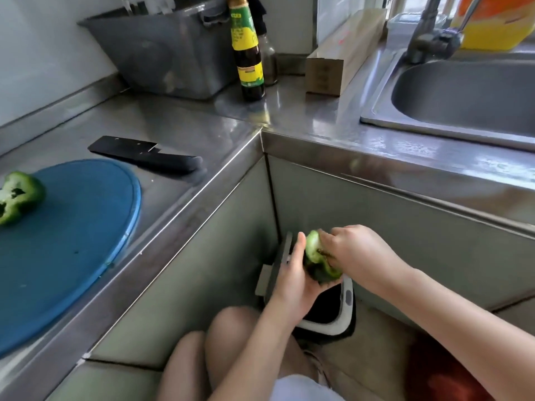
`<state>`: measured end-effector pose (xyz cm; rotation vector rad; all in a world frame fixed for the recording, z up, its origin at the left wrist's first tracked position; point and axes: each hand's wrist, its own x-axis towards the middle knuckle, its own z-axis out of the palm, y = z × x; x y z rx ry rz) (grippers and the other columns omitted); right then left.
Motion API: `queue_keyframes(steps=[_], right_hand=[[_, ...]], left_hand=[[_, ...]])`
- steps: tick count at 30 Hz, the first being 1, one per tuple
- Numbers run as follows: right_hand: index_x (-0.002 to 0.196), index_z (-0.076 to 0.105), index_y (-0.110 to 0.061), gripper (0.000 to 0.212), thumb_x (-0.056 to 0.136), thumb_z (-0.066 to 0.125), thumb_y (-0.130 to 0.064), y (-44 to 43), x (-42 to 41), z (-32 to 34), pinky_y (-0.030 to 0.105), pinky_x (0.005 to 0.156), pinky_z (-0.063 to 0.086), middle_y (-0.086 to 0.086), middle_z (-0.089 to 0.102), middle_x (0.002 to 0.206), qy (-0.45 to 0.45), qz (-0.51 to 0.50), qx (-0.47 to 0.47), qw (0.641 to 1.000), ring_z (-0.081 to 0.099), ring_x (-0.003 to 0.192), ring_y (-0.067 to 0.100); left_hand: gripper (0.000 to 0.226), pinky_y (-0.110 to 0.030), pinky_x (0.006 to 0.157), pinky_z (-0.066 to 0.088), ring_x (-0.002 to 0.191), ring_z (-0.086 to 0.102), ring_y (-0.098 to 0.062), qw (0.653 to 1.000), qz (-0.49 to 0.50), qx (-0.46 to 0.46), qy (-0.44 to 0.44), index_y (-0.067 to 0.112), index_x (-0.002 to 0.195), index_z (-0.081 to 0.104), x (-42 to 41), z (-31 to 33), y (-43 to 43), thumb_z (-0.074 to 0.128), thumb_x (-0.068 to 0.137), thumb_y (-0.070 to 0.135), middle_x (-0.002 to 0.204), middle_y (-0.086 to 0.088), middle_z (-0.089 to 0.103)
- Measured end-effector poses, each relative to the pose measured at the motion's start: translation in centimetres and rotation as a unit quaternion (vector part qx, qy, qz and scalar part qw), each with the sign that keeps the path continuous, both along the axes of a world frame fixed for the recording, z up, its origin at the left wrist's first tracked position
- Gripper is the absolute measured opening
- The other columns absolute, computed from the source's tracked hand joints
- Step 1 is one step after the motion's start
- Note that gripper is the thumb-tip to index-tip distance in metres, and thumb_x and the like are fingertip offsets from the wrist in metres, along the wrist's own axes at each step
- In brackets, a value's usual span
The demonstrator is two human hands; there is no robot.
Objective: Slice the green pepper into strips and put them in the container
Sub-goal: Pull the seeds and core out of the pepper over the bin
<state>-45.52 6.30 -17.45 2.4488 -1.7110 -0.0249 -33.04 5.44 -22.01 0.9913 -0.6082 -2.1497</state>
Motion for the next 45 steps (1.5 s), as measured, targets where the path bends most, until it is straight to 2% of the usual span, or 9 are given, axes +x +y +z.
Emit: queue_keyframes(steps=[3,9,13,16,23,27,30,38,45], right_hand=[[0.103,0.059,-0.007,0.021,0.083,0.055,-0.004,-0.5,-0.1,-1.7,0.027,0.06,0.042,0.005,0.063,0.087,0.045,0.007,0.06,0.997,0.062,0.073,0.023],[0.039,0.049,-0.012,0.038,0.022,0.081,0.001,-2.3,0.9,-3.2,0.011,0.03,0.028,0.0,0.045,0.038,0.011,0.051,0.021,0.998,0.042,0.026,0.017],[0.045,0.058,-0.011,0.035,0.024,0.087,-0.009,-3.4,1.5,-3.1,0.011,0.032,0.023,-0.002,0.047,0.039,-0.002,0.061,0.007,0.998,0.043,0.026,0.014],[0.076,0.073,-0.007,0.036,0.046,0.087,-0.023,-3.9,1.3,-3.9,0.016,0.037,0.036,-0.001,0.059,0.054,0.002,0.052,0.003,0.999,0.055,0.04,0.013],[0.053,0.064,-0.01,0.011,0.058,0.071,-0.018,-3.7,0.8,-4.0,0.013,0.029,0.028,-0.003,0.044,0.039,-0.151,0.069,-0.043,0.985,0.04,0.026,0.017],[0.053,0.055,-0.009,0.029,0.076,0.062,-0.024,-4.1,-0.3,-4.0,0.029,0.043,0.035,0.005,0.045,0.045,-0.283,0.016,0.009,0.959,0.033,0.041,0.014],[0.065,0.062,-0.004,0.032,0.086,0.066,-0.028,-4.5,-1.0,-3.8,0.028,0.05,0.032,0.015,0.047,0.055,-0.369,-0.062,0.05,0.926,0.029,0.053,0.007],[0.093,0.07,-0.015,0.026,0.074,0.077,-0.032,-4.5,-1.0,-8.0,0.03,0.07,0.047,0.001,0.062,0.089,-0.303,-0.197,0.107,0.926,0.061,0.083,0.025],[0.087,0.076,-0.023,0.008,0.082,0.07,-0.021,-4.0,0.1,-7.2,0.025,0.073,0.049,-0.006,0.074,0.083,-0.373,-0.218,0.096,0.897,0.067,0.081,0.014]], left_hand=[[0.06,-0.041,0.077,0.056,0.112,0.062,-0.027,0.999,0.017,0.022,-0.04,0.013,0.119,0.062,-0.4,-1.2,-0.2,0.047,0.082,0.058,0.12,-0.012,0.066],[0.048,-0.046,0.085,0.053,0.104,0.064,-0.026,0.996,0.037,0.021,-0.076,0.017,0.112,0.066,0.5,-2.3,-1.5,0.042,0.092,0.054,0.115,-0.011,0.068],[0.045,-0.049,0.093,0.047,0.1,0.065,-0.026,0.996,0.055,0.021,-0.059,0.018,0.106,0.069,1.0,-2.6,-2.2,0.045,0.092,0.052,0.111,-0.011,0.07],[0.042,-0.044,0.083,0.048,0.094,0.067,-0.024,0.997,0.051,0.012,-0.056,0.022,0.106,0.07,1.2,-2.6,-2.4,0.043,0.093,0.051,0.11,-0.008,0.071],[0.04,-0.035,0.072,0.047,0.092,0.064,-0.026,0.998,0.033,-0.008,-0.059,0.026,0.115,0.065,1.6,-2.1,-2.3,0.039,0.094,0.049,0.11,-0.006,0.069],[0.044,-0.029,0.061,0.048,0.075,0.063,-0.026,0.998,0.001,-0.013,-0.062,0.021,0.124,0.059,2.7,-1.9,-2.4,0.036,0.095,0.045,0.102,-0.012,0.067],[0.048,-0.029,0.062,0.051,0.075,0.065,-0.029,0.999,0.013,0.005,-0.031,0.011,0.128,0.055,3.8,-1.7,-2.7,0.038,0.094,0.04,0.099,-0.017,0.065],[0.038,-0.046,0.092,0.047,0.1,0.061,-0.039,0.983,0.113,0.081,0.123,0.002,0.102,0.064,4.6,-1.1,-2.9,0.055,0.076,0.029,0.107,-0.02,0.065],[0.033,-0.051,0.099,0.042,0.101,0.063,-0.032,0.97,0.156,0.085,0.167,0.003,0.102,0.065,4.8,-1.5,-2.9,0.053,0.079,0.023,0.108,-0.012,0.067]])
